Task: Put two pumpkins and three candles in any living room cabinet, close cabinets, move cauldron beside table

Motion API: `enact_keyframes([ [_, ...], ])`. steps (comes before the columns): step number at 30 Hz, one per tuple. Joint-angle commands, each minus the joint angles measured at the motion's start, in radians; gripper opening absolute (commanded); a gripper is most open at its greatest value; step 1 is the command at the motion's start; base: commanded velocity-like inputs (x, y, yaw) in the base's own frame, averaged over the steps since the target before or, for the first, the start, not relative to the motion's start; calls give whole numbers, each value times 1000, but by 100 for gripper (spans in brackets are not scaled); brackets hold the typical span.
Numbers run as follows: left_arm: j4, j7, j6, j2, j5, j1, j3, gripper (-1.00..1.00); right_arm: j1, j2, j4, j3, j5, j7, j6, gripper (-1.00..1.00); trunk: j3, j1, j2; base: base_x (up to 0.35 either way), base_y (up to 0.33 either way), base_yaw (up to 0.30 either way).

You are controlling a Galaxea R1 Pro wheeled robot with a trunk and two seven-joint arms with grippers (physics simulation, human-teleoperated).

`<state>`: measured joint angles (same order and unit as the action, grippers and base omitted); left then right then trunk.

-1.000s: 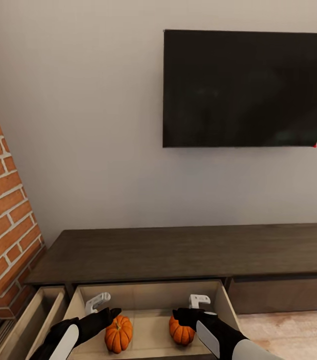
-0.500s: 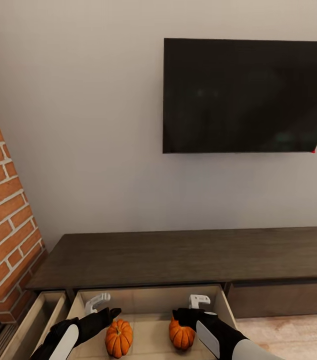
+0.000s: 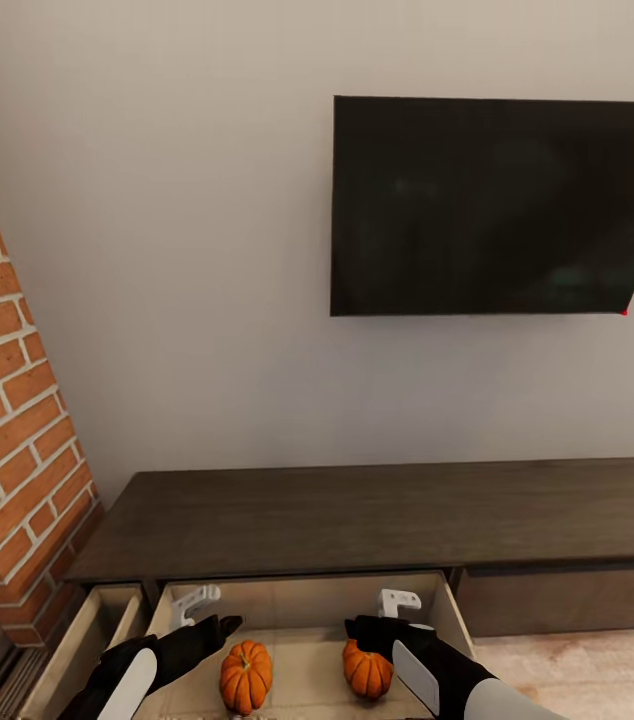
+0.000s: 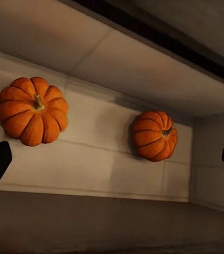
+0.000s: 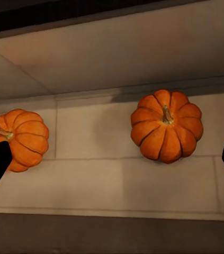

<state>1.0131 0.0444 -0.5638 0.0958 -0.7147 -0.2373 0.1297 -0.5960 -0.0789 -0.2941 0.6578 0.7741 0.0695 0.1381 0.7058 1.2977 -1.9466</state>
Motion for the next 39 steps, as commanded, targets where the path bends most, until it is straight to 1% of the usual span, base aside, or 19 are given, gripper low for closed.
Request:
enact_keyframes([
  [1, 1, 5, -2, 1, -7, 0, 2, 100, -1, 1, -2, 8, 8, 7, 3, 100, -2, -4, 7, -117, 104, 0],
  [5, 1, 5, -2, 1, -7, 0, 2, 100, -1, 1, -2, 8, 8, 7, 3, 100, -15, -20, 35, -43, 39, 0],
  [10, 1, 4, -2, 1, -7, 0, 2, 100, -1, -3, -2, 8, 8, 8, 8, 100, -15, -20, 35, -6, 6, 0],
  [15, 1, 4, -2, 2, -5, 0, 0, 100, -1, 0, -2, 8, 8, 7, 3, 100, -15, -20, 35, -18, 4, 0],
  [17, 1, 4, -2, 2, -6, 0, -9, 100, -1, 0, -2, 8, 8, 7, 2, 100, -15, -20, 35, -143, 82, 0],
  [18, 1, 3, -2, 2, -8, 0, -29, 100, -1, 1, -2, 8, 8, 7, 2, 100, -15, -20, 35, -94, 63, 0],
  [22, 1, 3, -2, 2, -8, 0, -34, 100, -1, 1, -2, 8, 8, 7, 2, 100, -15, -20, 35, -54, 62, 0],
  [30, 1, 3, -2, 2, -8, 0, -38, 100, -1, 1, -2, 8, 8, 7, 2, 100, -15, -20, 35, -19, 127, 0],
  [39, 1, 3, -2, 2, -8, 0, -38, 100, -1, 0, -2, 8, 8, 7, 0, 100, -15, -20, 35, 0, 268, 0],
])
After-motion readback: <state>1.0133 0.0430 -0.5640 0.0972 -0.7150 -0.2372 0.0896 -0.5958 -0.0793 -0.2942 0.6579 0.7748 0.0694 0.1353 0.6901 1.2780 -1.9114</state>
